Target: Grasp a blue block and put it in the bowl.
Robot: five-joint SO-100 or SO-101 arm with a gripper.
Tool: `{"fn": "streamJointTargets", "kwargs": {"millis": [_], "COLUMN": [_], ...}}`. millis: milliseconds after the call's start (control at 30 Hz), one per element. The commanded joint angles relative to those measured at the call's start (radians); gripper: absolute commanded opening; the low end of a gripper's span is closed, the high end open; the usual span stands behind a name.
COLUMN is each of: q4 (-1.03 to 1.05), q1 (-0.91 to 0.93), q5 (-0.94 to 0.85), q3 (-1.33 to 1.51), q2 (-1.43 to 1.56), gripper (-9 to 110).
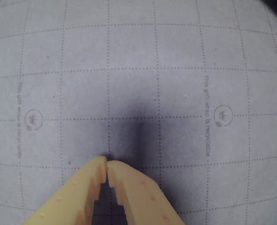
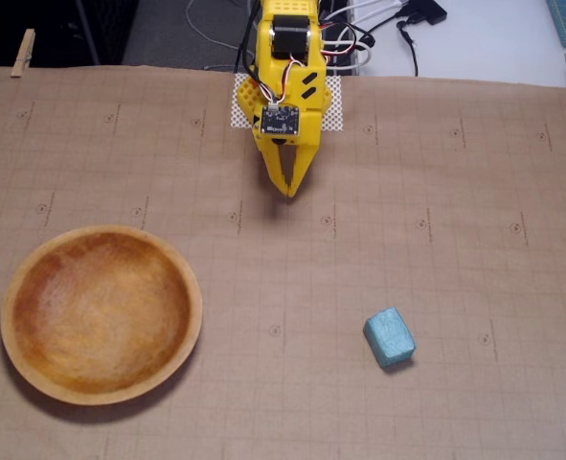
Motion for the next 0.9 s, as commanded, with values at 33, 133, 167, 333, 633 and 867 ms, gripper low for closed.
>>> {"fn": "streamJointTargets", "kwargs": {"millis": [33,133,167,333,633,867], "q4": [0.002,0.002,0.002,0.002,-0.005,-0.009], "q1": [0.009,0.009,0.009,0.009,0.000,-0.005], "q5": [-0.094,-0.094,-0.094,-0.094,-0.095,-0.097], "q3": [-0.018,-0.018,-0.018,-0.018,-0.018,-0.137], "q2": [0.002,0.002,0.002,0.002,0.006,0.011], "gripper": [-3,-3,-3,-3,-3,-3]}}
